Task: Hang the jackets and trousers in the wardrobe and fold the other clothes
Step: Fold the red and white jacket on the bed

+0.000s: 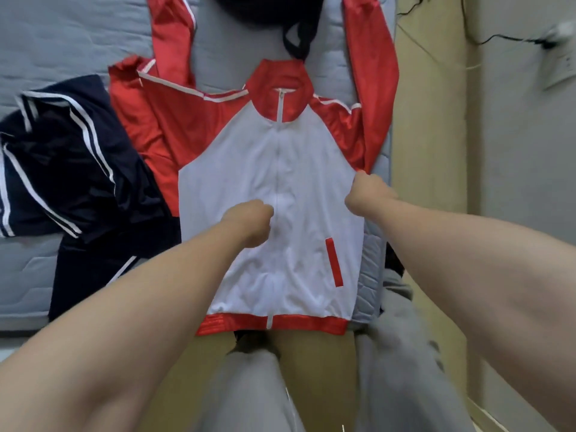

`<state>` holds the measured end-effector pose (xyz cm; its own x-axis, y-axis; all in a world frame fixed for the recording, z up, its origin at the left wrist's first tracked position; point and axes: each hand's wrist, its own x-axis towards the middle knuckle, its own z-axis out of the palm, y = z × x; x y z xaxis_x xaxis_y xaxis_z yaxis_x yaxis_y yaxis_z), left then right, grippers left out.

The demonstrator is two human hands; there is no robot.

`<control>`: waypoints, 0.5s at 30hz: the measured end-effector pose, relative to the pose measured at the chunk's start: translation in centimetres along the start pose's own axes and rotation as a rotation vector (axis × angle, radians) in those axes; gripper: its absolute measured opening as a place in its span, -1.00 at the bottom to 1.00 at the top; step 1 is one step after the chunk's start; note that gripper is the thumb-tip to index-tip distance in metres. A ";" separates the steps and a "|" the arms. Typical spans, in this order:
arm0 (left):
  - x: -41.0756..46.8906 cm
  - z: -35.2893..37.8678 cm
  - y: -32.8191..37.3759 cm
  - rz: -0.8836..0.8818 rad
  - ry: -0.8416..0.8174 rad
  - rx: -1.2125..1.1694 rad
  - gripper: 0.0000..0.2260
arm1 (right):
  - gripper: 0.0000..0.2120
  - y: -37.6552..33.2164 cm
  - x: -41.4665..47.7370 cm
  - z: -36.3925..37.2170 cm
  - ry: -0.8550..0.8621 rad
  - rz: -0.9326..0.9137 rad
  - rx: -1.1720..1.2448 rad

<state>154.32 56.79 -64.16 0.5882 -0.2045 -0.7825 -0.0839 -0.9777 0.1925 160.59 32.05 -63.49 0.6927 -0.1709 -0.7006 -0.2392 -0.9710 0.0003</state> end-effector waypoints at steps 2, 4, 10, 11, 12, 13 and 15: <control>3.1 -3.3 2.4 -0.011 0.057 -0.145 -0.66 | -0.59 0.4 4.0 -3.7 0.066 -0.006 0.036; 6.7 -6.2 4.9 -0.015 0.109 -0.312 -0.66 | -0.58 0.9 8.7 -6.6 0.133 -0.008 0.070; 18.4 -10.2 10.8 -0.157 0.262 -0.704 -0.72 | -0.52 -1.5 23.1 -10.6 0.267 -0.107 0.136; 19.8 -10.3 11.9 -0.178 0.253 -0.723 -0.71 | -0.48 -1.9 24.7 -10.8 0.295 -0.125 0.126; 21.1 -10.2 13.1 -0.198 0.240 -0.734 -0.71 | -0.44 -2.2 26.1 -11.0 0.314 -0.136 0.126; 22.3 -10.1 14.2 -0.213 0.223 -0.736 -0.70 | -0.39 -2.5 27.3 -11.3 0.317 -0.127 0.137; 24.4 -9.9 16.1 -0.239 0.192 -0.736 -0.68 | -0.36 -2.8 29.7 -12.0 0.284 -0.068 0.160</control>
<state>175.27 36.50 -74.23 0.6572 0.0839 -0.7490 0.5753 -0.6979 0.4266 189.95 27.73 -75.73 0.8674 -0.1684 -0.4683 -0.2743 -0.9470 -0.1675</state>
